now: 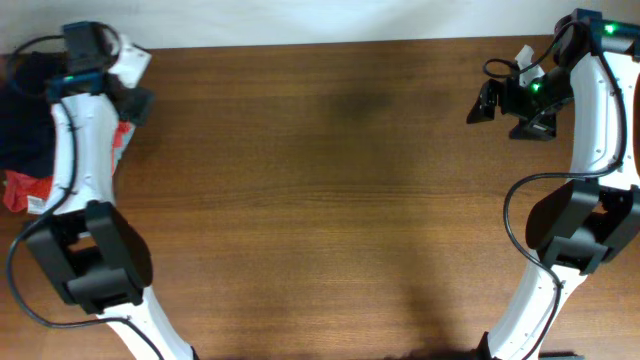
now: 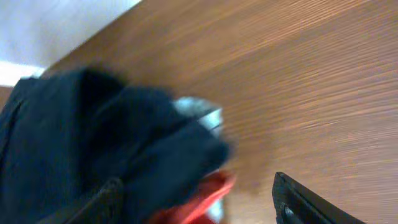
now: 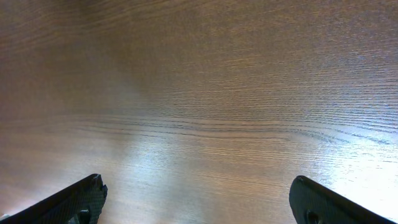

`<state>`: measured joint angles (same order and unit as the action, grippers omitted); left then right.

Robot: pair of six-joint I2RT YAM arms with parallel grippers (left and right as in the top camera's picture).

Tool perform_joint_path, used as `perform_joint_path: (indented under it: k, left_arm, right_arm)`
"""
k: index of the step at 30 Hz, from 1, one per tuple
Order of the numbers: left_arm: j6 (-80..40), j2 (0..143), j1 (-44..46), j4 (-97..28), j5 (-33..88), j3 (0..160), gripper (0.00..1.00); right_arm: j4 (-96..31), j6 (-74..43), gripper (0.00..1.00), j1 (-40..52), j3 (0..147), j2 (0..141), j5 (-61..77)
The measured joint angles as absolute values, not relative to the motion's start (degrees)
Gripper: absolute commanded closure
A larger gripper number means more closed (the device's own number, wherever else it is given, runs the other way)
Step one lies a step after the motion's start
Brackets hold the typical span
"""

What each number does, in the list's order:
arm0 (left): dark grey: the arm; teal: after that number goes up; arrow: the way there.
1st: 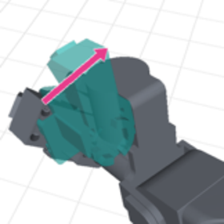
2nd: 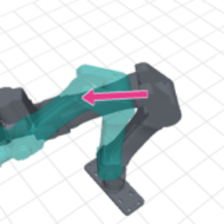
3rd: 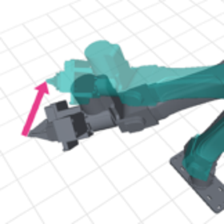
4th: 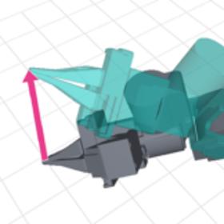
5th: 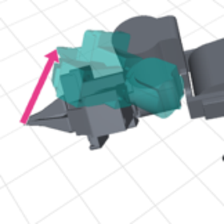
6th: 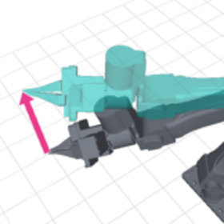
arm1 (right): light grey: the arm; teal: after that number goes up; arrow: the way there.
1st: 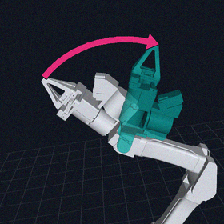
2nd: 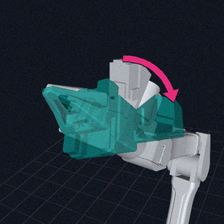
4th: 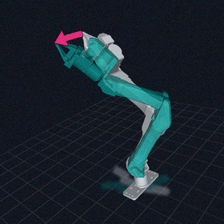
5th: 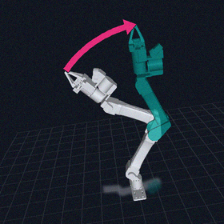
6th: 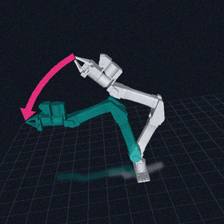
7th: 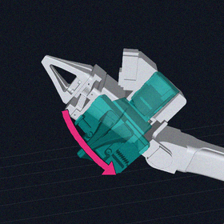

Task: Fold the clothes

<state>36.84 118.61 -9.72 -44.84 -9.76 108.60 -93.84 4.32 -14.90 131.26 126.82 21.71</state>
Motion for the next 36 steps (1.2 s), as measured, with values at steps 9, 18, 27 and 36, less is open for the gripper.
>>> perform_joint_path:
  k: [9, 18, 27, 36]
  left_arm:
    - [31.6, 117.0, -5.5, -43.7, -9.1, 108.6, 0.45]
    - [8.6, 107.3, -16.4, -37.9, -8.9, 108.9, 0.99]
    - [0.9, 111.1, -25.3, -32.1, -6.6, 109.4, 0.99]
    - [0.2, 122.3, -26.8, -32.2, -6.0, 109.4, 0.99]
  right_arm:
    - [-93.8, 4.4, 0.01, -14.9, 131.3, 126.8, 21.7]
    - [-93.7, 4.7, 0.01, -14.9, 131.3, 126.8, 21.7]
    - [-93.7, 4.8, 0.01, -14.9, 131.3, 126.8, 21.7]
    - [-93.9, 4.8, 0.01, -14.9, 131.3, 126.8, 21.7]
